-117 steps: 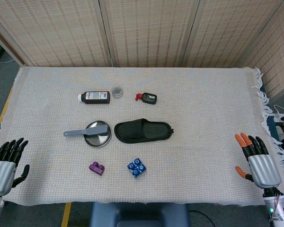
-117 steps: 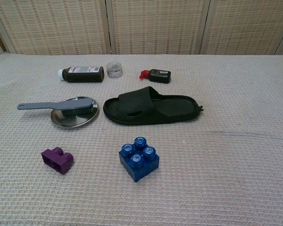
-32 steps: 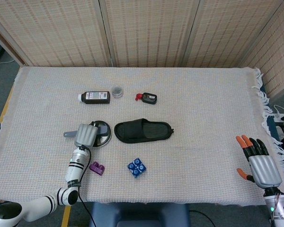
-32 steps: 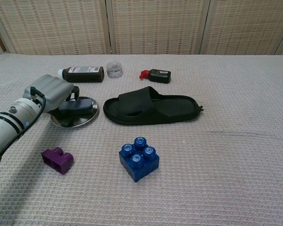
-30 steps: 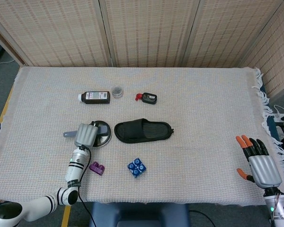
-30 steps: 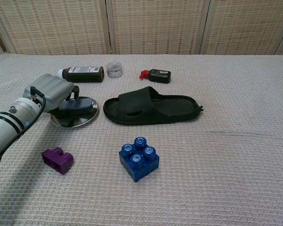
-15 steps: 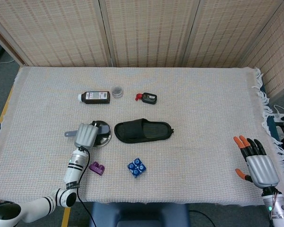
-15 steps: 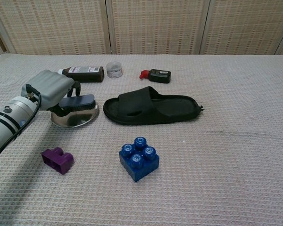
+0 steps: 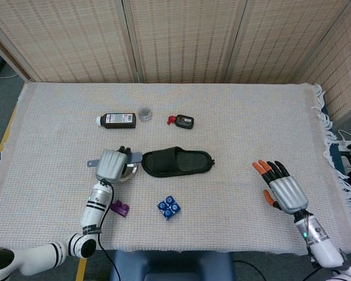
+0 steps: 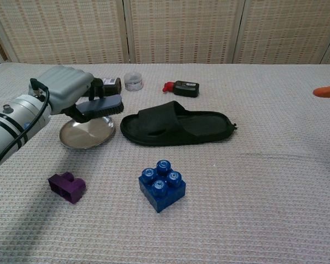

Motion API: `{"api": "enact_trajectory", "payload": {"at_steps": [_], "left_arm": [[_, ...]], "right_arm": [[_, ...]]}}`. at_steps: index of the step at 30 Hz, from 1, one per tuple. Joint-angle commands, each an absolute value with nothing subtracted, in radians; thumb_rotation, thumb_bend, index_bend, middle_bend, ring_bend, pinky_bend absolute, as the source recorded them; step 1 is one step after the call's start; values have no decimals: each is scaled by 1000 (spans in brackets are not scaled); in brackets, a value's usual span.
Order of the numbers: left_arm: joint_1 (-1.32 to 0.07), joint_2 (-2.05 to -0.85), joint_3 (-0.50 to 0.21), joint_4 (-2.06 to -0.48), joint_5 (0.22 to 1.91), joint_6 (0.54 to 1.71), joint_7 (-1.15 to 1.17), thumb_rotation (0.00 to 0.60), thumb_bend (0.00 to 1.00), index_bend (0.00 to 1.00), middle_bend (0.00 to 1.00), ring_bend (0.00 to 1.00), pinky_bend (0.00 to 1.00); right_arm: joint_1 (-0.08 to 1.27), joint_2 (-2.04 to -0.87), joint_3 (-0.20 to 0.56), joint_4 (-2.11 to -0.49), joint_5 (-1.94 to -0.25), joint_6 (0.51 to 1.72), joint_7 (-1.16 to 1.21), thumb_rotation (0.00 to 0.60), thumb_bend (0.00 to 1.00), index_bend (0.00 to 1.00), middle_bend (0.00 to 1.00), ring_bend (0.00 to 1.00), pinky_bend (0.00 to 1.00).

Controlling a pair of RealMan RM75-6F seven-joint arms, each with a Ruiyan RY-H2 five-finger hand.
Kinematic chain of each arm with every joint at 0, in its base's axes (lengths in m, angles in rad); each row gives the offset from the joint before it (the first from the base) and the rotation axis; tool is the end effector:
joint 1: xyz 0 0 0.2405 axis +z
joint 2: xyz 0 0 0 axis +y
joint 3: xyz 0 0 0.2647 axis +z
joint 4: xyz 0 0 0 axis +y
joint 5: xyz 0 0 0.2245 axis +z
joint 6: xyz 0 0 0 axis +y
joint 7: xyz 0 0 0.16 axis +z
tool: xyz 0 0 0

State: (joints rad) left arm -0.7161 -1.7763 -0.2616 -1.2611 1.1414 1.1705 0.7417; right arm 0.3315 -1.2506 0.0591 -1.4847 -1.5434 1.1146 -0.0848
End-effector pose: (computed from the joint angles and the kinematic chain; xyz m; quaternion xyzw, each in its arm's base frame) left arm -0.1425 0.3828 -0.0500 -0.7145 -0.2306 -0.3380 0.5676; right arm -0.2962 -0.2719 0.0629 0.7355 -0.3620 0.3216 0.4739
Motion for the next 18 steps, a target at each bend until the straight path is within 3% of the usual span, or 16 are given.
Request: {"api": "enact_trajectory", "payload": {"at_steps": [1,4,18], "left_arm": [[-739,-1751,-291,-1335,1106,1164,786,600,384,511,554,893,1000],[-754,-1745,-300,-1367,1091,1162,810,600,386,509,554,893,1000],[-812,-1767,-322,-1392,1025,1157,840,600,384,504,553,894,1000]], "right_arm": [[504,-1357,124,-1374,-1497,907,-51,600,604,0,0,0,0],[556,-1409,139,-1335,-1472,851,-45,600,684,0,0,0,0],[693,-1578,148,-1230,-1394,739,-115,600,688,0,0,0,0]]}}
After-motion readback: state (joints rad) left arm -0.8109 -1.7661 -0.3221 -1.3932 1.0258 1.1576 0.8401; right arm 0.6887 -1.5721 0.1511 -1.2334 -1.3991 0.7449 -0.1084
